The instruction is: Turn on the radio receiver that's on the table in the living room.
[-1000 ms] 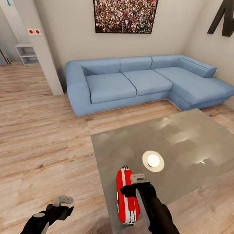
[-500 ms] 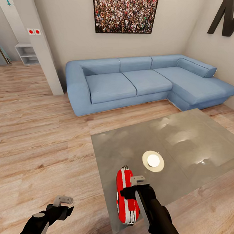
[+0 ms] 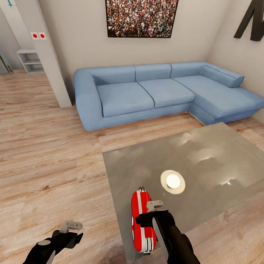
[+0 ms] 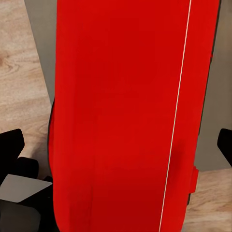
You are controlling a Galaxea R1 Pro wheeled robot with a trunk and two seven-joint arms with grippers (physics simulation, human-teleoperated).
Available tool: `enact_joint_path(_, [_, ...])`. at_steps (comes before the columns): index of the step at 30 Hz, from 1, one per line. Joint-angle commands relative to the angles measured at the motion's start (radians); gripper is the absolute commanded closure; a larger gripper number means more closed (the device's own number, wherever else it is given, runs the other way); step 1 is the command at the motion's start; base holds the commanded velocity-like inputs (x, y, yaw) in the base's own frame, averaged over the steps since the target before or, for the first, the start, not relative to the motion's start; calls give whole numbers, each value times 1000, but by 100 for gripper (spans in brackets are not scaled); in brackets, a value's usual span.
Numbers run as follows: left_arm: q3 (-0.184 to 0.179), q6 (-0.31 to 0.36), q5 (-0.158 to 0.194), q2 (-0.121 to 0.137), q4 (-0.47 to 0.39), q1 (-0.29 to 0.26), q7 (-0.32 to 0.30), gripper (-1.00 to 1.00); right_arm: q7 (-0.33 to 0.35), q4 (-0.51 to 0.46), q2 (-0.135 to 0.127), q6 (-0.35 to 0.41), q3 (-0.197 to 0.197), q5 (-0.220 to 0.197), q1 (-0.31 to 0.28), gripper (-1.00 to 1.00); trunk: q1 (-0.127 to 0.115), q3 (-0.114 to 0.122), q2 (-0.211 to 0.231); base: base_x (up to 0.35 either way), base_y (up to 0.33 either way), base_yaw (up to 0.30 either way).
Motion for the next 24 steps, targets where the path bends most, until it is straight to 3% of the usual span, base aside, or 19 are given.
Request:
enact_joint_path(1, [0,0,0,0,0,0,0,-100,0,0,0,0,0,0,0,-100,0,0,0,0,0,0])
enact_joint_path(24, [0,0,0,0,0,0,0,-100,-1,5,0,-2,0,0,0,-100,0,0,0,0,0,0])
